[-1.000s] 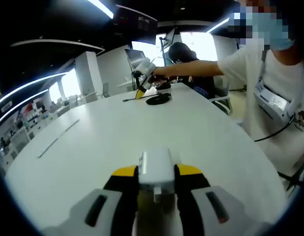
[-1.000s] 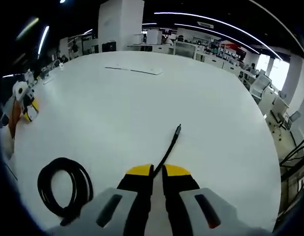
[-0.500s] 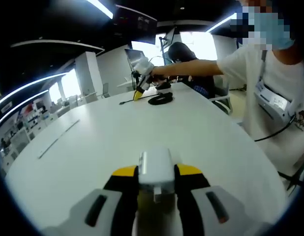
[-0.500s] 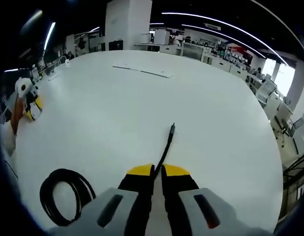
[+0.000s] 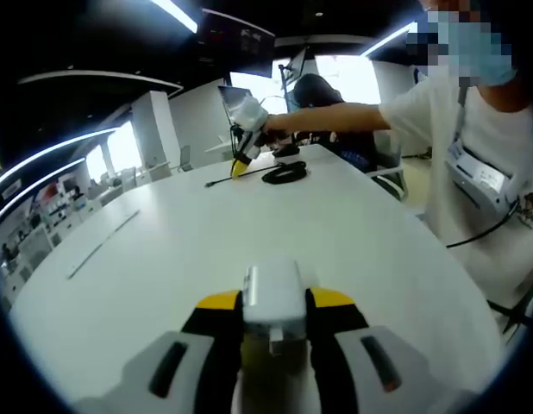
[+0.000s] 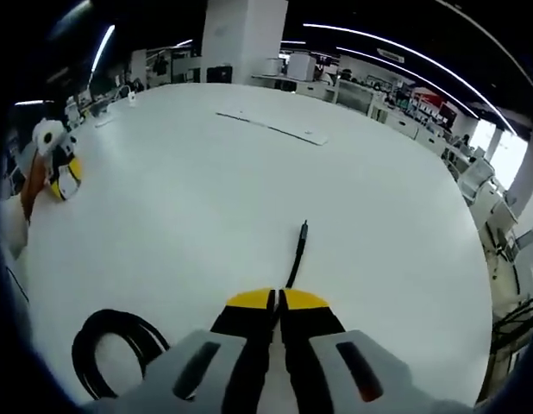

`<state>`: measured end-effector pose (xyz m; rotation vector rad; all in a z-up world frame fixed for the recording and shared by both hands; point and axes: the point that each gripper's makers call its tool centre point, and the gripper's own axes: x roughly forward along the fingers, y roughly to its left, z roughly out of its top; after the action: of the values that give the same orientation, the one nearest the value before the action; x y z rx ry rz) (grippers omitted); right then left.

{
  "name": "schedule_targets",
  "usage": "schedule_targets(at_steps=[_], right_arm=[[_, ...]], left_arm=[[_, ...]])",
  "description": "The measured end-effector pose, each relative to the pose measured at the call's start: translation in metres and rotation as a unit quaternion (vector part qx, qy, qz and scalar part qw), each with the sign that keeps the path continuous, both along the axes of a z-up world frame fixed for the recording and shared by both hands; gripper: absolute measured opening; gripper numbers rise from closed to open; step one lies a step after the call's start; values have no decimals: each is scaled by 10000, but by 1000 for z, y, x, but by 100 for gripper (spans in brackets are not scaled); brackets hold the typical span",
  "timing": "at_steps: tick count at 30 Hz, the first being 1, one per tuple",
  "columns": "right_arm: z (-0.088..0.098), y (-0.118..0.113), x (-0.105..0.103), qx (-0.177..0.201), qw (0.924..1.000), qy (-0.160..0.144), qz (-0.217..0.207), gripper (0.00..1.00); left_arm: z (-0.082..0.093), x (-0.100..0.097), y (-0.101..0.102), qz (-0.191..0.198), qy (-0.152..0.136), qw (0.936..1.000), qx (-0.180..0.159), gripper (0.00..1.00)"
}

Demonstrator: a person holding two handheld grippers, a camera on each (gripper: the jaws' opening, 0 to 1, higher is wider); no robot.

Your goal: Plug the desk Type‑C cable into the charger adapter.

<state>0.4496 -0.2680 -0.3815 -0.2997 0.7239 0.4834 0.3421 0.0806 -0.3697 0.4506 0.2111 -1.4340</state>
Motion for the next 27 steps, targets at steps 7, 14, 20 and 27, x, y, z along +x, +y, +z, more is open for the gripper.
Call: schedule_targets(at_steps=[7,14,20,27], right_arm=[[-1,-1,-1,-311,9995,7,46,9],[-8,-10,-11,-434,9983,382,-88,11],[-10,-10,-11,-468,9981,406,-49,6],[-12,0,-11,-588,9976,295,233,5]], left_arm=[[0,-1,0,0,-5,10000,2,28],[0,-1,0,-3,-47,10000,22,28],[0,-1,1,-3,-55,10000,22,28],[0,2,2,0,-48,10000,19,28]])
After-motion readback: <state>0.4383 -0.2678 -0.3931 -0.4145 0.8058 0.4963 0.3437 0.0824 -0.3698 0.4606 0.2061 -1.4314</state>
